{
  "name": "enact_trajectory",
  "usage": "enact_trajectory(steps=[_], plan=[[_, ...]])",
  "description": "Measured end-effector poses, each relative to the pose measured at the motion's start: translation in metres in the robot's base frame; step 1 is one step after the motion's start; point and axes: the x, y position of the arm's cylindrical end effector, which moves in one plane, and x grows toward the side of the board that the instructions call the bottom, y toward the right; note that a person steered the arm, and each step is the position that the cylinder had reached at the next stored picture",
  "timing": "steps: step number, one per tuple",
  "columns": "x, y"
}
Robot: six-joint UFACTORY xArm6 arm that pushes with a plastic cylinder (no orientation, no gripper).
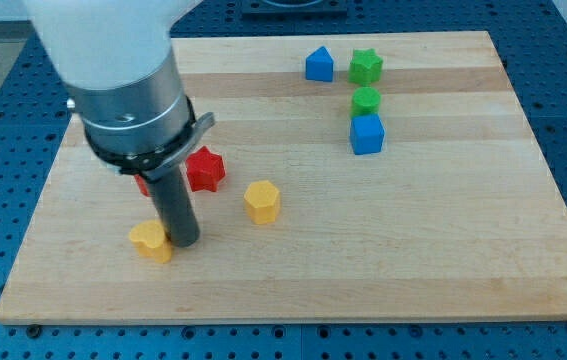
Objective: Slide the hexagon below the red star
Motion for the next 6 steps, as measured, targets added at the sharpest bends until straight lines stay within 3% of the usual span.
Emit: enact_trajectory(steps=[3,6], plan=[[0.015,-0.051],[0.014,0.115]])
